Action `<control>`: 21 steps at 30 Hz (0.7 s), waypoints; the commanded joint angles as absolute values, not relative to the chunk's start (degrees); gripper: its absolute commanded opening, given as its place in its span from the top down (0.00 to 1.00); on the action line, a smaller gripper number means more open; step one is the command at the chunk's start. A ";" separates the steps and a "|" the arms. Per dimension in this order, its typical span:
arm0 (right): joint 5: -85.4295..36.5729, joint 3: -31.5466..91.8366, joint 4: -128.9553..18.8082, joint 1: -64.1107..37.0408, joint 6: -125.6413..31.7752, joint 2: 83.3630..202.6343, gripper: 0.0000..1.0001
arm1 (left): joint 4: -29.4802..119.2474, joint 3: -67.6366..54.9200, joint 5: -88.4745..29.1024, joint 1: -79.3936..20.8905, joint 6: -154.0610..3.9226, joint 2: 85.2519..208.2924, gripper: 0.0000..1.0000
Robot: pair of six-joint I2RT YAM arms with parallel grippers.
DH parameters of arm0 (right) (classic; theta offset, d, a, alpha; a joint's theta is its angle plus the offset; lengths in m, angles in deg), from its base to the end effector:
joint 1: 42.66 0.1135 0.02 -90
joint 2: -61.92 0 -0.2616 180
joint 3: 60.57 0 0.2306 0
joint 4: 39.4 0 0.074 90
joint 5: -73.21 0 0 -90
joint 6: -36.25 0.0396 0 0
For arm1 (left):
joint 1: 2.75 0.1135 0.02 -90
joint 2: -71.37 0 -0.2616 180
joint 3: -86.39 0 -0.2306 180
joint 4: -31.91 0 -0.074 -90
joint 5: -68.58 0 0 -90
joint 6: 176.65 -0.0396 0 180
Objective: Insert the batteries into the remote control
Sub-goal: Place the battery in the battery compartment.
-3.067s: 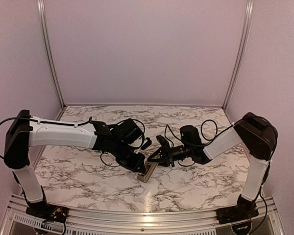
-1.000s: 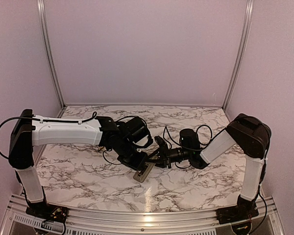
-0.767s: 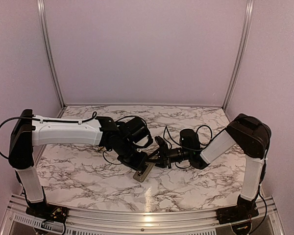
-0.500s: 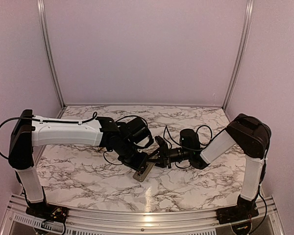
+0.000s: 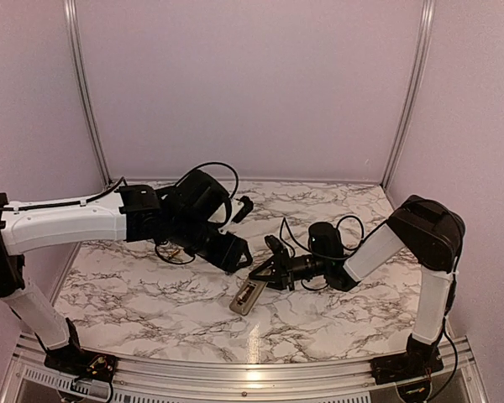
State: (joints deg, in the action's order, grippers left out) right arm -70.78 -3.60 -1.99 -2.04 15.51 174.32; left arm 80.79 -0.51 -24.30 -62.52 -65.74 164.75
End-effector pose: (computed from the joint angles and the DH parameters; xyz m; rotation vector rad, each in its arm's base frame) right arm 0.2395 0.2476 0.1354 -0.2517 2.4016 2.0091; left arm 0.1696 -0.2950 0.2876 0.8708 2.3968 -0.6634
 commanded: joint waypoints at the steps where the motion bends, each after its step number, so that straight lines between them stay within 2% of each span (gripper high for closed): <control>1: -73.12 -2.92 -5.26 -1.64 11.99 172.15 1.00 | 65.93 -11.16 -23.54 -61.92 -74.71 153.38 0.33; 3: -74.17 -2.24 -7.61 -1.64 10.42 171.40 1.00 | 62.25 -16.03 -26.26 -61.90 -78.77 149.23 0.28; 7: -76.28 -1.09 -12.93 -1.58 6.92 169.72 1.00 | 63.80 -19.44 -33.57 -61.90 -89.09 145.42 0.28; 10: -77.77 -0.33 -15.65 -1.57 5.40 169.05 1.00 | 64.59 -21.71 -36.53 -62.79 -95.77 144.40 0.35; 14: -79.11 0.21 -17.79 -1.44 4.23 169.00 1.00 | 66.78 -21.71 -38.77 -65.06 -102.56 144.94 0.50; 21: -80.88 0.51 -17.72 -0.74 4.57 169.16 1.00 | 67.31 -22.34 -37.82 -67.78 -110.40 146.37 0.63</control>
State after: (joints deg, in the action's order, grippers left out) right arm -78.48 -1.33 -16.70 -2.00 5.58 170.30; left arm 66.56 -21.73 -37.43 -66.59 -103.05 145.36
